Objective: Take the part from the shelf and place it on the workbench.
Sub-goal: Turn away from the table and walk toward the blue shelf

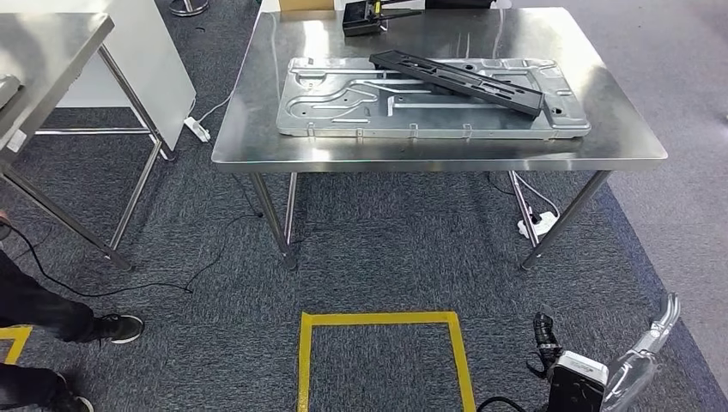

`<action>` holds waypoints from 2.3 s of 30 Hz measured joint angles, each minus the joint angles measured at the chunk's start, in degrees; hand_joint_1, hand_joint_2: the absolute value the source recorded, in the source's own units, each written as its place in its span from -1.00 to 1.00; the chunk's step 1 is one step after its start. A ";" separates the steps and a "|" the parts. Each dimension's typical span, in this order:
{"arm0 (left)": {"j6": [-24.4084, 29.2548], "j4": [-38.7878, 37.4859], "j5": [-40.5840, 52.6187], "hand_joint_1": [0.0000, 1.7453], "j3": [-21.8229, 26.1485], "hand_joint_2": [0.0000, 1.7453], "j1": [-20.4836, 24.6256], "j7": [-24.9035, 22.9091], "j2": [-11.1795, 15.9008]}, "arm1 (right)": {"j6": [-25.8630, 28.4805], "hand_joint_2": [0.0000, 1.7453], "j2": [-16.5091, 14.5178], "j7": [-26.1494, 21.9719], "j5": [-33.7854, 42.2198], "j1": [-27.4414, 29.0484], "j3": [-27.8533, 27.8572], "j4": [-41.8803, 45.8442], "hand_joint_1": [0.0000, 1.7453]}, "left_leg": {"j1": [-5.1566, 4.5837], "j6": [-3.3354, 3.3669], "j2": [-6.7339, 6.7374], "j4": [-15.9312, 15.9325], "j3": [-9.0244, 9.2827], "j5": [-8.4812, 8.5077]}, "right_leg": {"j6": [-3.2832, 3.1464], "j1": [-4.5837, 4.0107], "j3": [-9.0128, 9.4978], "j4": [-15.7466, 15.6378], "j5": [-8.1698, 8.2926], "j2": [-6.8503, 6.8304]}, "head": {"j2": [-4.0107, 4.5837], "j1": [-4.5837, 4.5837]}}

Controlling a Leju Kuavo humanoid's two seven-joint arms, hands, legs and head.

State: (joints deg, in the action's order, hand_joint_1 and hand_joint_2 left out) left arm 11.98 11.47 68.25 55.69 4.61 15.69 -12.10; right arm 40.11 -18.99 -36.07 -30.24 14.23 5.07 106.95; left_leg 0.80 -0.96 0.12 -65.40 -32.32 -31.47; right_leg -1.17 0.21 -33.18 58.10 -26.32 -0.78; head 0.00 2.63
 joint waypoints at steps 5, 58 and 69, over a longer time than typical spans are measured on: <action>0.00 -0.01 -0.06 -1.00 0.02 -1.00 0.07 0.02 0.05 | 0.00 1.00 0.00 0.06 0.10 0.00 0.00 0.00 -1.00 | -0.44 1.54 -0.08 7.35 3.69 1.67 | 1.39 -0.21 -1.20 1.22 0.82 0.04 | 0.00 0.04; -0.02 0.00 -0.47 -1.00 0.25 -1.00 -0.02 0.09 0.02 | 0.00 1.00 0.00 0.20 0.28 -0.10 0.00 -0.15 -1.00 | -0.04 0.07 0.23 -6.04 -5.64 -3.94 | -0.02 0.22 1.87 -1.62 -0.86 0.17 | 0.00 -0.07; 0.00 0.00 -0.51 -1.00 0.39 -1.00 0.03 0.16 0.03 | 0.00 -1.00 0.05 0.49 1.71 -0.09 0.00 0.16 -1.00 | -0.31 2.46 0.37 8.38 4.52 1.22 | 2.40 -0.05 -2.61 2.00 0.29 0.32 | 0.00 0.04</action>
State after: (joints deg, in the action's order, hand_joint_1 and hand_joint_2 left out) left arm 11.98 11.47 67.75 56.09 4.64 15.85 -12.07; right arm 40.11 -18.94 -35.58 -28.53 14.14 5.07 107.11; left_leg 0.50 1.50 0.48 -57.02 -27.79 -30.24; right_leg 1.23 0.16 -35.79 60.10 -26.03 -0.46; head 0.00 2.68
